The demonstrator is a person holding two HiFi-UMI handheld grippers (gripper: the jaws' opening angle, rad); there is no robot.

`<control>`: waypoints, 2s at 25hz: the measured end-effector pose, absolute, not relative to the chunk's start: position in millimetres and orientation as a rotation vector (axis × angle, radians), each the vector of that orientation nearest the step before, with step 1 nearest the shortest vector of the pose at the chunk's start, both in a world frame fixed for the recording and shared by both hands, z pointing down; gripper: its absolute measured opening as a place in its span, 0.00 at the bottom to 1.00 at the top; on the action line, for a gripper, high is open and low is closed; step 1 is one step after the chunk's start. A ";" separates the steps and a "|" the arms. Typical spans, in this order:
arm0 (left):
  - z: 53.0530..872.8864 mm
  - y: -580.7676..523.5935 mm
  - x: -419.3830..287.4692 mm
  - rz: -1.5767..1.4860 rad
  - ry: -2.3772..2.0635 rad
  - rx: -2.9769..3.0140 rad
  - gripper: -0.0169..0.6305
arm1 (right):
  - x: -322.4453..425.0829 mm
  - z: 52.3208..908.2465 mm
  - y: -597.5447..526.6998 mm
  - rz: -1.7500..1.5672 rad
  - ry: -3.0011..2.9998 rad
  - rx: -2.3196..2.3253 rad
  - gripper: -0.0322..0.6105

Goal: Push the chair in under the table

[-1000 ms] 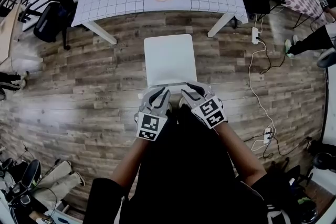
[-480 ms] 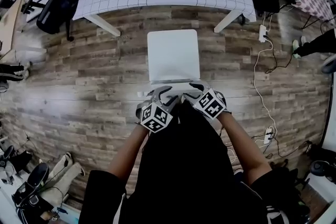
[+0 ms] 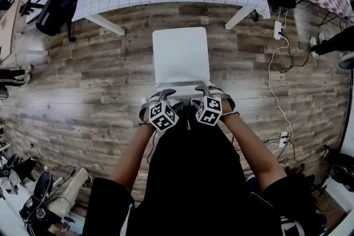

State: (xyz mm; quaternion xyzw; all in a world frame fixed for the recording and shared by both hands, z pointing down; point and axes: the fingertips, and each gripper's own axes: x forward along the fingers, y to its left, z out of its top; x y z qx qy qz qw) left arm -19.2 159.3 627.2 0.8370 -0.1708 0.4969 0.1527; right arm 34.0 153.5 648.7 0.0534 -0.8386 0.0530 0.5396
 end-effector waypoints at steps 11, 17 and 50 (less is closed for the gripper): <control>703.1 210.6 -13.4 1.705 -0.313 2.379 0.37 | 26.4 702.6 202.1 -0.188 -1.841 -0.004 0.37; 722.2 218.4 -15.8 1.794 -0.209 2.361 0.37 | 32.3 721.4 200.6 -0.221 -1.771 -0.055 0.37; 750.2 210.9 -26.9 1.994 -0.127 2.368 0.15 | 12.1 750.4 210.6 -0.100 -1.745 -0.100 0.26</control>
